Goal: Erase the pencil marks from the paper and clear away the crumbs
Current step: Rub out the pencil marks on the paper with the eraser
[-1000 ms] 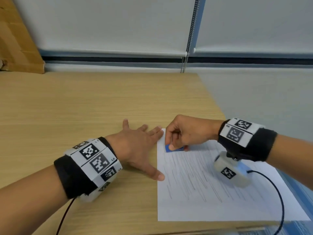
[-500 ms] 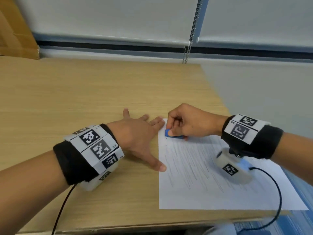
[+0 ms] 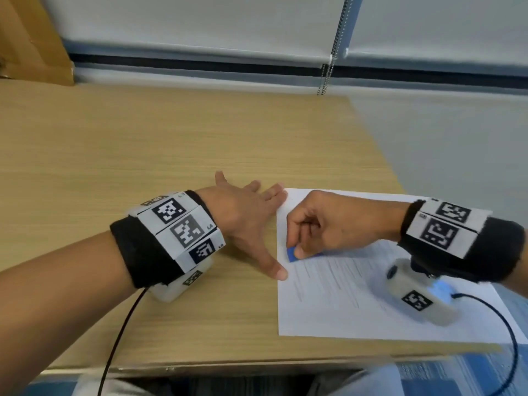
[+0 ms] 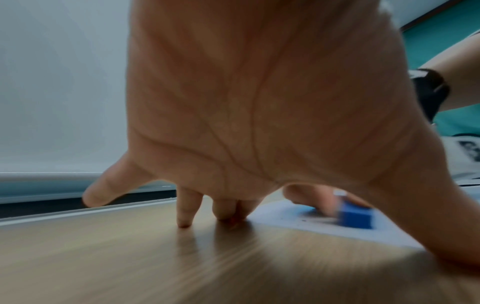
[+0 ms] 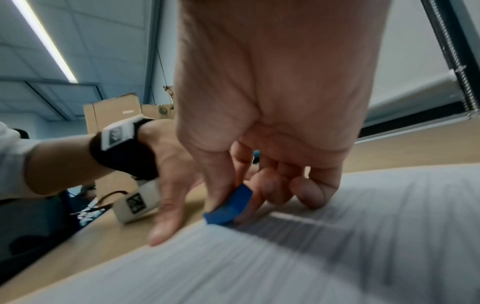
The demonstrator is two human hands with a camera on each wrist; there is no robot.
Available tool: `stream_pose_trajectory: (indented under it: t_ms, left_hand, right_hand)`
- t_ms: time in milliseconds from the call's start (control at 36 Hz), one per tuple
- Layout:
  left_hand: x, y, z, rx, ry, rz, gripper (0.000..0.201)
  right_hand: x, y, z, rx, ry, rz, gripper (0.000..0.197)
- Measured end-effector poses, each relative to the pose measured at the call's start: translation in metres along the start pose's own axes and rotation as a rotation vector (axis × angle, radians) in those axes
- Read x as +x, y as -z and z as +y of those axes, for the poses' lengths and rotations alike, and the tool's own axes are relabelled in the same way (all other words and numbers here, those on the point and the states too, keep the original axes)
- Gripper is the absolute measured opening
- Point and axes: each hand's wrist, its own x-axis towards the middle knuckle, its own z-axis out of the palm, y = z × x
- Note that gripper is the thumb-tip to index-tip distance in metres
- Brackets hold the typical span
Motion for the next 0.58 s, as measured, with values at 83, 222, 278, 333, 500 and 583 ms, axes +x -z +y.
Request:
stream_pose_trajectory:
  t_ms: [83, 222, 278, 333, 500, 583]
  left_hand:
    - [0.001, -0.001, 0.000, -0.008, 0.006, -0.007, 0.142]
    - [-0.001, 0.002, 0.001, -0.006, 0.010, -0.024, 0.142]
    - [-0.001, 0.003, 0.002, -0.003, 0.008, -0.027, 0.141]
    - [-0.001, 0.003, 0.002, -0.004, 0.007, -0.030, 0.141]
    - [-0.003, 0.003, 0.001, -0.007, 0.011, -0.030, 0.141]
    - [-0.002, 0.004, 0.001, 0.005, 0.012, -0.034, 0.142]
  right_hand:
    - [0.004, 0.007, 0.004, -0.011, -0.029, 0.156, 0.006]
    - [-0.009, -0.006, 0.001, 0.058, 0.005, 0.018, 0.005]
    - [-0.013, -0.008, -0.003, 0.047, 0.004, -0.066, 0.003]
    - [-0.009, -0.004, -0.002, 0.006, -0.012, -0.010, 0.004]
    - [-0.010, -0.007, 0.003, 0.006, -0.037, 0.122, 0.007]
    - [-0.020, -0.014, -0.003, 0.020, -0.009, -0.058, 0.004]
